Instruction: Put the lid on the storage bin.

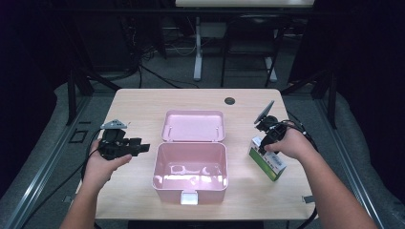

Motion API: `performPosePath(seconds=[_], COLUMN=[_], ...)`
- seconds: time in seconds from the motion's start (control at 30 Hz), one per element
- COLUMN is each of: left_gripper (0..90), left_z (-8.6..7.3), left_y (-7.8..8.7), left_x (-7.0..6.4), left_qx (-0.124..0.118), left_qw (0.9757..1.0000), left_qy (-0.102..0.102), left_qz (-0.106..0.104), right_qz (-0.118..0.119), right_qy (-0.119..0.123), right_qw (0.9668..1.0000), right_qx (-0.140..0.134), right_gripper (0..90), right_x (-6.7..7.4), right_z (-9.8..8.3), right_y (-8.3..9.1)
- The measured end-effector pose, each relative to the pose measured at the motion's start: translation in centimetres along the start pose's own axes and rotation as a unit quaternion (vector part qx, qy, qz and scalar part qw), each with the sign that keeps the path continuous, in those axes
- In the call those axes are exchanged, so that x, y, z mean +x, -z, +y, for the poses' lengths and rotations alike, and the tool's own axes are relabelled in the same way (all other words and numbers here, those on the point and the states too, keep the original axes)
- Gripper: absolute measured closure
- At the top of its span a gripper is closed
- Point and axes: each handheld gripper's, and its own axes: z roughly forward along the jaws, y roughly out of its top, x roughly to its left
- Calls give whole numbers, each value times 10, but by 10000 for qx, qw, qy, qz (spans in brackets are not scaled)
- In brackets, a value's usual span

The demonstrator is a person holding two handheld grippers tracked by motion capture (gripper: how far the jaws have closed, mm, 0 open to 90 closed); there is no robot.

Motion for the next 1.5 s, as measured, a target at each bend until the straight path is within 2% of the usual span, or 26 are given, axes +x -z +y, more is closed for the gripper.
performPosePath(seconds=[0.37,0.73,1.13,1.5], left_gripper=[500,501,502,504], left_z=[-1,-1,-1,-2], left_y=[1,2,2,1], left_x=[1,2,3,4], left_qx=[-5,-18,-28,-22], left_qw=[10000,10000,10000,10000], left_qy=[33,25,48,75], left_qz=[7,5,27,41], right_qz=[-40,75,176,163], right_qy=[4,-157,-249,-266], right_qw=[9999,9995,9991,9988], right_qx=[159,249,302,389], right_gripper=[497,530,570,598], right_x=[0,-6,-9,-9], right_z=[1,-1,-3,-3], right_y=[-13,-24,-31,-33])
